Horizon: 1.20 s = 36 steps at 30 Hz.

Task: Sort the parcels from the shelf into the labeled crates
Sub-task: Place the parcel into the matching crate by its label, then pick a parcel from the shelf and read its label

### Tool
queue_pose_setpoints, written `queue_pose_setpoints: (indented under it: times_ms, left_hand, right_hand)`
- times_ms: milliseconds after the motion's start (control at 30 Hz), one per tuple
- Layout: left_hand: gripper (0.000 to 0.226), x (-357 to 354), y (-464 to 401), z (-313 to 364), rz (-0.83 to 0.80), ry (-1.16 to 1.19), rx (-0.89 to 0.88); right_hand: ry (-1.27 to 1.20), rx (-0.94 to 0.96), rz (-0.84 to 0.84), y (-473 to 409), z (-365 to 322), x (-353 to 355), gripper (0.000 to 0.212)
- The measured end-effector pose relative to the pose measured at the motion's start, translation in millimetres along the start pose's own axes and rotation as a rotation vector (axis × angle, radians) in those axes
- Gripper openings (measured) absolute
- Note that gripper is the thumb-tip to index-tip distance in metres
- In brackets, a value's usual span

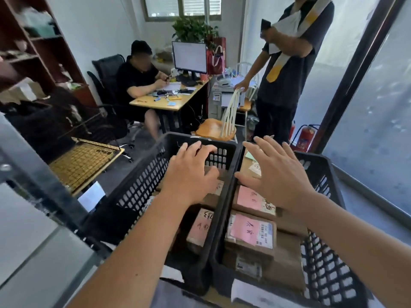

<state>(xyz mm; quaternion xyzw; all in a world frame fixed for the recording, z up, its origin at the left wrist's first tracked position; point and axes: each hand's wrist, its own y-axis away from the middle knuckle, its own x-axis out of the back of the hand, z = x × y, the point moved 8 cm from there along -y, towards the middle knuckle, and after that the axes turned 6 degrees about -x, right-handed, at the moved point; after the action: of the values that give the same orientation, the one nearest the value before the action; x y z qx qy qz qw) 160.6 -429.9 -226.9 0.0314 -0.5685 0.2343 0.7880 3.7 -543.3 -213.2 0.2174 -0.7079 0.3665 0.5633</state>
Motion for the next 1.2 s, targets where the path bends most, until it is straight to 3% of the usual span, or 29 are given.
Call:
queue_pose_setpoints:
  times_ms: [200,467,800,967,1200]
  left_hand:
    - [0.053,69,83,-22,0.099,-0.157,0.167]
    - [0.066,179,308,-39,0.270,-0.359,0.641]
    - [0.060,298,628,-5,0.476,-0.498,1.107]
    - [0.056,347,763,2,0.552,-0.553,1.223]
    - [0.054,401,922,-27,0.618,-0.507,1.305]
  right_hand:
    - [-0.024,0.203,0.056,18,-79,33,0.086]
    - [-0.178,0.605,0.065,94,-248,81,0.091]
    - [-0.338,1.053,0.047,317,-477,164,0.086]
    - [-0.392,1.201,0.086,431,-582,201,0.093]
    - [-0.434,1.310,0.019,562,-711,223,0.084]
